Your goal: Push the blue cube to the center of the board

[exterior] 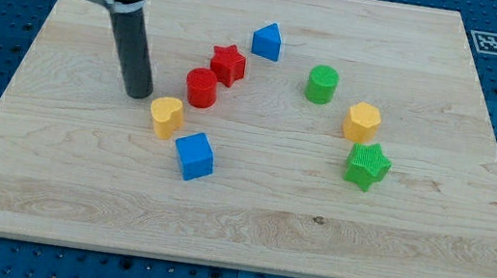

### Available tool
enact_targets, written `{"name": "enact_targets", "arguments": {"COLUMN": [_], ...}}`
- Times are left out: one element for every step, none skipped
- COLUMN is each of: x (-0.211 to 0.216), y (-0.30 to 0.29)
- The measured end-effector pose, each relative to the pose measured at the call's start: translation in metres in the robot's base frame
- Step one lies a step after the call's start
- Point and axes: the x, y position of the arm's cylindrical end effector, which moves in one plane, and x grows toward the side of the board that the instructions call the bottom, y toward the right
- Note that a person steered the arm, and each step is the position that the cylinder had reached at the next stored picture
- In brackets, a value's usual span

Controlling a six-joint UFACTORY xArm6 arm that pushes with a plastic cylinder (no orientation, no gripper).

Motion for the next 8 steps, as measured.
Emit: {"name": "enact_targets", "arguments": {"x": [0.039, 0.076, 0.076, 0.100, 0.112, 0.112, 0.122, 0.128], "y": [-0.002, 0.014, 0.015, 0.057, 0.104, 0.116, 0.116, 0.105]}}
